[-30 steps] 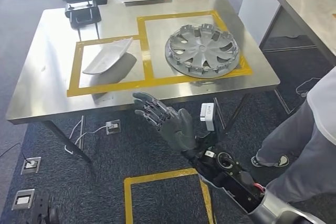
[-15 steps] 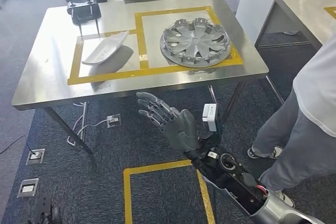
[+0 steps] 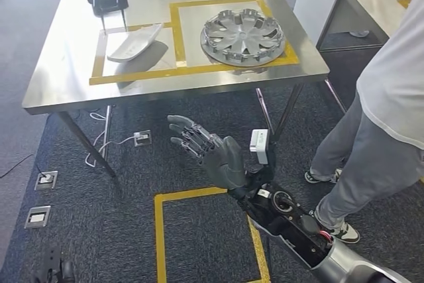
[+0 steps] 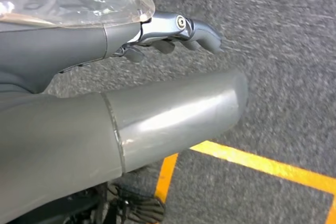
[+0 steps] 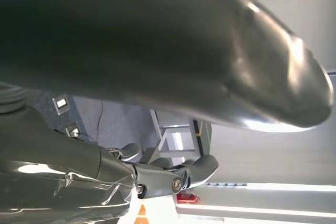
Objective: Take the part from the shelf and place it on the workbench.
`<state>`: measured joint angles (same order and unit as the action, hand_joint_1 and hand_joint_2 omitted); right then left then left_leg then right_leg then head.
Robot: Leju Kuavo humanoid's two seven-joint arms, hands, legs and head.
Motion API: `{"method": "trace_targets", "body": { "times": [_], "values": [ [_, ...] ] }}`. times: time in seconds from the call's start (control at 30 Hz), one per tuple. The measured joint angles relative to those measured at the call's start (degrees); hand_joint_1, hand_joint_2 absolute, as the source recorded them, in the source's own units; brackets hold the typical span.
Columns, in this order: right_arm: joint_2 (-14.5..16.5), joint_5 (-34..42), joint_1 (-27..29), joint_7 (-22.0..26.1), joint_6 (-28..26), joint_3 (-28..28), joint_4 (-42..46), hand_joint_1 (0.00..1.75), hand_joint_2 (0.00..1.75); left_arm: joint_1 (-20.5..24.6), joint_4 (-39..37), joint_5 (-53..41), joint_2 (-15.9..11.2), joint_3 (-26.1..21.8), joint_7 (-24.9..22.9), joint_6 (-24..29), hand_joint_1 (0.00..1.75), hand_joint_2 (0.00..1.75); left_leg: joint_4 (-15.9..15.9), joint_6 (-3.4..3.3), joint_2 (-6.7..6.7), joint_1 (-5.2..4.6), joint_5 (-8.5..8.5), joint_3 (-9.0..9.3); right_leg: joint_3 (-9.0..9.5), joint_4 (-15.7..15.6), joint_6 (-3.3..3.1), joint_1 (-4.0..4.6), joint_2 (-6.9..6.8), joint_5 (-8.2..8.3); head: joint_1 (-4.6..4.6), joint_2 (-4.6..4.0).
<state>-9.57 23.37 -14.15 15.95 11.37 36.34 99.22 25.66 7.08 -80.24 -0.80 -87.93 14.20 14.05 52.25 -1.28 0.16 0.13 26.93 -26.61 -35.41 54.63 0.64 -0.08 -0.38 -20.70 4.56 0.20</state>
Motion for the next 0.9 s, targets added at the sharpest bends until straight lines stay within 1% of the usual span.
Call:
{"method": "trace_targets", "body": {
  "times": [0.03, 0.07, 0.1, 0.13, 0.17, 0.2, 0.23, 0.27, 0.3, 0.33, 0.37, 0.4, 0.47, 0.5, 0.53, 0.57, 0.6, 0.63, 0.67, 0.7, 0.73, 0.77, 0.8, 0.83, 0.87, 0.9],
  "values": [
    [0.0, 0.0, 0.1, 0.0, 0.0, 0.0, -0.1, 0.00, 0.00, -0.1, 0.0, 0.0, 0.0, 0.0, 0.1, 0.0, 0.00, 0.00, -0.1, -0.50, 0.12, 0.10, -0.52, -0.56, -0.90, 2.3, 0.25, -0.07, 0.11, -2.27, 0.07, 0.00],
    [0.0, 0.0, 0.1, 0.0, 0.0, 0.0, -0.1, 0.00, 0.00, -0.1, 0.0, 0.1, 0.0, 0.0, 0.1, 0.0, 0.00, 0.00, -0.1, -0.80, 0.19, 0.12, -1.00, -1.15, -2.01, 5.7, 0.45, -0.20, 0.18, -5.24, 0.14, 0.00],
    [0.0, 0.0, 0.1, 0.0, 0.0, 0.0, -0.2, 0.00, 0.00, -0.1, 0.0, 0.1, 0.0, 0.0, 0.2, 0.1, 0.00, 0.00, -0.1, -0.97, 0.19, 0.11, -1.50, -1.78, -3.18, 10.0, 0.63, -0.27, 0.19, -8.08, 0.30, 0.00],
    [0.0, 0.0, 0.1, 0.0, 0.0, 0.0, -0.2, 0.00, 0.00, -0.1, 0.0, 0.1, -0.1, 0.0, 0.3, 0.1, 0.00, 0.00, 0.0, -0.98, 0.20, 0.08, -1.98, -2.39, -4.10, 14.0, 0.78, -0.33, 0.19, -9.75, 0.37, 0.00],
    [0.0, 0.0, 0.1, 0.0, 0.0, 0.0, -0.3, 0.00, 0.00, -0.2, 0.0, 0.1, -0.1, 0.0, 0.4, 0.1, 0.00, 0.00, 0.1, -0.94, 0.20, 0.06, -2.41, -2.96, -4.37, 16.6, 0.87, -0.36, 0.19, -9.98, 0.41, 0.00],
    [0.0, 0.1, 0.2, 0.0, 0.0, 0.0, -0.4, 0.00, 0.00, -0.3, 0.0, 0.1, -0.1, 0.0, 0.5, 0.2, 0.00, 0.00, 0.2, -0.85, 0.20, 0.05, -2.78, -3.49, -3.67, 17.3, 0.88, -0.38, 0.19, -8.96, 0.44, 0.00],
    [0.0, 0.1, 0.2, -0.1, -0.1, 0.0, -0.4, 0.00, 0.00, -0.4, 0.0, 0.2, -0.1, 0.0, 0.6, 0.3, 0.00, 0.00, 0.3, -0.71, 0.19, 0.04, -3.09, -3.92, -1.72, 15.3, 0.79, -0.38, 0.19, -7.19, 0.48, 0.00],
    [0.0, 0.2, 0.2, -0.1, -0.2, 0.0, -0.4, 0.00, 0.00, -0.5, 0.0, 0.2, -0.1, 0.0, 0.6, 0.3, 0.00, 0.00, 0.5, -0.57, 0.18, 0.04, -3.31, -4.22, 1.17, 11.4, 0.59, -0.36, 0.20, -5.65, 0.53, 0.00],
    [0.0, 0.3, 0.2, -0.2, -0.3, 0.0, -0.4, 0.00, 0.00, -0.5, 0.0, 0.3, -0.1, 0.0, 0.7, 0.4, 0.00, 0.00, 0.6, -0.37, 0.18, -0.02, -3.49, -4.48, 4.33, 6.8, 0.32, -0.27, 0.22, -4.99, 0.60, 0.00],
    [0.0, 0.4, 0.2, -0.3, -0.4, 0.0, -0.4, 0.00, 0.00, -0.6, 0.0, 0.4, 0.0, 0.0, 0.8, 0.4, 0.00, 0.00, 0.7, -0.11, 0.18, -0.07, -3.70, -4.64, 6.89, 2.8, 0.07, -0.14, 0.24, -4.92, 0.63, 0.00],
    [0.0, 0.5, 0.2, -0.3, -0.5, 0.0, -0.4, 0.00, 0.00, -0.6, 0.0, 0.5, 0.0, 0.0, 0.8, 0.5, 0.00, 0.00, 0.8, 0.20, 0.19, -0.11, -3.94, -4.79, 8.36, 0.3, -0.14, 0.01, 0.25, -5.32, 0.64, 0.00],
    [0.0, 0.6, 0.2, -0.3, -0.6, 0.0, -0.4, 0.00, 0.00, -0.6, 0.0, 0.6, -0.1, 0.0, 0.9, 0.5, 0.00, 0.00, 0.8, 0.55, 0.21, -0.16, -4.20, -4.97, 8.90, -0.9, -0.34, 0.14, 0.26, -5.81, 0.64, 0.00],
    [0.0, 0.7, 0.2, -0.3, -0.7, 0.0, -0.4, 0.00, 0.00, -0.6, 0.0, 0.8, -0.1, 0.0, 1.0, 0.6, 0.00, 0.00, 1.1, 1.22, 0.21, -0.24, -4.39, -5.42, 8.66, -1.7, -0.86, -0.13, 0.23, -5.70, 0.56, 0.00],
    [0.0, 0.7, 0.2, -0.3, -0.7, 0.0, -0.4, 0.00, 0.00, -0.6, 0.0, 0.8, -0.2, 0.0, 1.0, 0.6, 0.00, 0.00, 2.1, 1.54, 0.17, -0.26, -3.62, -5.99, 8.45, -2.0, -1.26, -0.32, 0.21, -5.48, 0.43, 0.00],
    [0.0, 0.8, 0.2, -0.3, -0.7, 0.0, -0.4, 0.00, 0.00, -0.6, 0.0, 0.9, -0.3, 0.0, 1.0, 0.6, 0.00, 0.00, 4.2, 1.85, 0.12, -0.24, -2.07, -7.02, 8.15, -2.1, -1.61, -0.49, 0.18, -5.13, 0.20, 0.00],
    [0.0, 0.8, 0.2, -0.3, -0.7, 0.0, -0.4, 0.00, 0.00, -0.6, 0.0, 0.9, -0.4, 0.0, 1.1, 0.6, 0.00, 0.00, 7.6, 2.14, 0.08, -0.13, 0.18, -8.55, 7.77, -2.2, -1.88, -0.49, 0.15, -4.79, -0.02, 0.00],
    [0.0, 0.8, 0.3, -0.3, -0.8, 0.0, -0.4, 0.00, 0.00, -0.7, 0.0, 0.9, -0.5, 0.0, 1.1, 0.6, 0.00, 0.00, 11.9, 2.39, 0.07, -0.08, 2.57, -10.41, 7.35, -2.2, -2.06, -0.42, 0.14, -4.51, -0.20, 0.00],
    [0.0, 0.8, 0.4, -0.3, -1.0, 0.0, -0.5, 0.00, 0.00, -0.8, 0.0, 1.0, -0.5, 0.0, 1.1, 0.6, 0.00, 0.00, 15.9, 2.59, 0.07, -0.03, 4.35, -12.11, 6.95, -2.2, -2.12, -0.36, 0.13, -4.24, -0.28, 0.00],
    [0.0, 0.7, 0.5, -0.3, -1.2, 0.0, -0.5, 0.00, 0.00, -1.0, 0.0, 1.1, -0.5, 0.0, 1.1, 0.7, 0.00, 0.00, 18.6, 2.71, 0.07, 0.01, 5.07, -13.11, 6.58, -2.1, -2.13, -0.32, 0.14, -4.00, -0.29, 0.00],
    [0.0, 0.7, 0.6, -0.2, -1.4, 0.0, -0.5, 0.00, 0.00, -1.1, 0.0, 1.2, -0.5, 0.0, 1.2, 0.7, 0.00, 0.00, 18.9, 2.74, 0.07, 0.03, 4.54, -12.95, 6.28, -2.1, -2.10, -0.30, 0.15, -3.80, -0.30, 0.00],
    [0.0, 0.6, 0.7, -0.2, -1.5, 0.0, -0.5, 0.00, 0.00, -1.2, 0.0, 1.2, -0.5, 0.0, 1.2, 0.7, 0.00, 0.00, 16.8, 2.68, 0.07, 0.06, 3.00, -11.54, 6.04, -2.0, -2.03, -0.29, 0.17, -3.65, -0.30, 0.00],
    [0.0, 0.5, 0.7, -0.1, -1.7, 0.0, -0.5, 0.00, 0.00, -1.2, 0.0, 1.3, -0.6, 0.0, 1.2, 0.7, 0.00, 0.00, 12.6, 2.52, 0.07, 0.08, 0.99, -9.13, 5.88, -1.8, -1.95, -0.29, 0.18, -3.57, -0.30, 0.00],
    [0.0, 0.4, 0.7, 0.0, -1.9, 0.0, -0.5, 0.00, 0.00, -1.2, 0.0, 1.3, -0.6, 0.0, 1.3, 0.7, 0.00, 0.00, 8.0, 2.28, 0.07, 0.04, -0.53, -6.40, 5.69, -1.7, -1.81, -0.22, 0.19, -3.52, -0.31, 0.00],
    [0.0, 0.2, 0.7, 0.1, -2.0, -0.1, -0.5, 0.00, 0.00, -1.2, 0.0, 1.4, -0.7, 0.0, 1.3, 0.7, 0.00, 0.00, 4.3, 1.95, 0.06, -0.06, -1.60, -4.37, 5.54, -1.5, -1.63, -0.13, 0.19, -3.46, -0.30, 0.00],
    [0.0, 0.0, 0.7, 0.2, -2.1, -0.1, -0.5, 0.00, 0.00, -1.2, 0.0, 1.4, -0.8, 0.0, 1.3, 0.7, 0.00, 0.00, 2.1, 1.64, 0.05, -0.16, -1.98, -3.20, 5.41, -1.4, -1.43, -0.04, 0.18, -3.39, -0.29, 0.00],
    [0.0, -0.2, 0.8, 0.3, -2.3, -0.1, -0.5, 0.00, 0.00, -1.2, 0.0, 1.5, -0.8, 0.0, 1.3, 0.8, 0.00, 0.00, 1.2, 1.34, 0.04, -0.25, -1.90, -2.85, 5.23, -1.3, -1.19, 0.06, 0.19, -3.34, -0.27, 0.00]
  ]
}}
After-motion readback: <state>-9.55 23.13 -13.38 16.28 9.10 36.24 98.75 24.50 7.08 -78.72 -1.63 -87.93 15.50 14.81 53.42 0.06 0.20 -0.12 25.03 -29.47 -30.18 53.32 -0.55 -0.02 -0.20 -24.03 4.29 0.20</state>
